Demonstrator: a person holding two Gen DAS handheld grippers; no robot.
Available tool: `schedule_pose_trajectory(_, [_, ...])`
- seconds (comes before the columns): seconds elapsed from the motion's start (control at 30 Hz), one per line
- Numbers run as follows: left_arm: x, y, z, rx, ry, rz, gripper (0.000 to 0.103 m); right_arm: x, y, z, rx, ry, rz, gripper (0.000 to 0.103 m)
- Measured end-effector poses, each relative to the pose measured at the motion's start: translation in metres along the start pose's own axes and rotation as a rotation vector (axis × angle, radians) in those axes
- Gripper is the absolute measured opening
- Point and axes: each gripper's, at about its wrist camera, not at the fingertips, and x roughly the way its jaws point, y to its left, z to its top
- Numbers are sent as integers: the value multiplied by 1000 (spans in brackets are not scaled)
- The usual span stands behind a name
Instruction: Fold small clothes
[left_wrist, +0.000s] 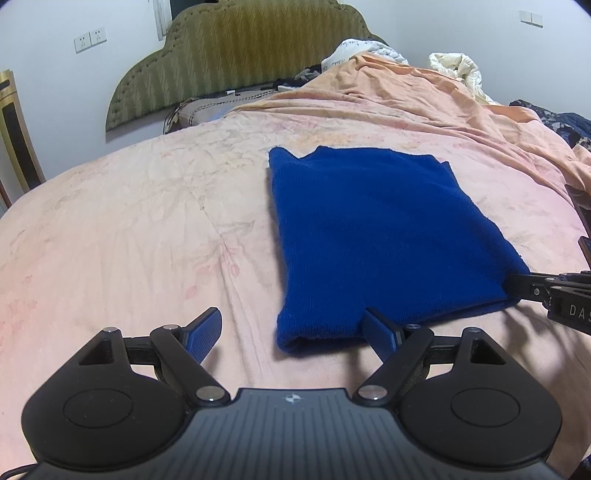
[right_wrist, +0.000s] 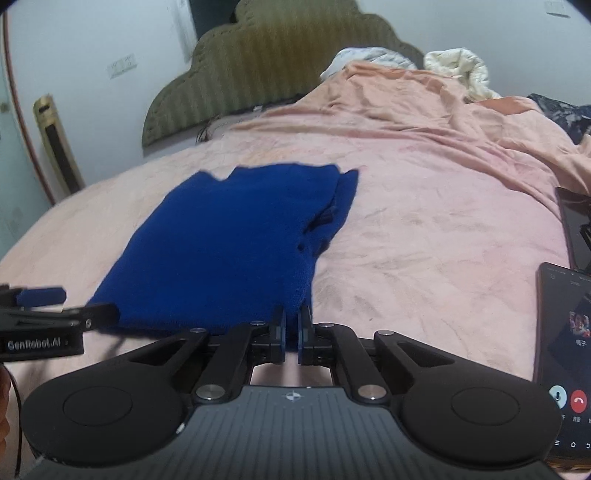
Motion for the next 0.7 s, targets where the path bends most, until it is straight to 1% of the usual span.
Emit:
schedule_pose_trajectory(0.07, [1, 1, -1, -4, 4, 1, 83, -1, 3, -1, -11, -2, -16, 24])
schedule_pose_trajectory(0.13, [2, 2, -2, -9, 8, 1, 83, -5, 5, 0, -12, -19, -41, 30])
schedule_pose_trajectory(0.17, [3, 2, -2, -13, 12, 0, 83, -9, 7, 1, -21, -35, -54, 35])
schedule_pose_trajectory(0.23, [4, 3, -3, -23, 20, -6, 83, -14, 11, 3, -55, -66, -60, 35])
schedule_pose_trajectory(0.3, [5, 2, -3, -28, 26, -12, 83, -17, 17, 5, -83, -84, -32, 36])
schedule_pose_trajectory(0.37, [5, 2, -4, -27, 29, -13, 83, -15, 22, 4, -102, -77, -1, 38])
schedule_pose_trajectory(0.43, [4, 2, -5, -26, 30, -13, 83, -9, 28, 2, -123, -52, 6, 40])
schedule_pose_trajectory(0.5, [4, 2, -5, -28, 35, -19, 83, -2, 32, -1, -151, -18, -22, 44])
schedule_pose_trajectory(0.57, [4, 3, -6, -32, 38, -21, 83, 3, 34, -5, -172, 2, -68, 45])
schedule_pose_trajectory(0.7, [4, 6, -6, -64, 48, -30, 83, -6, 30, -5, -152, -19, -66, 52])
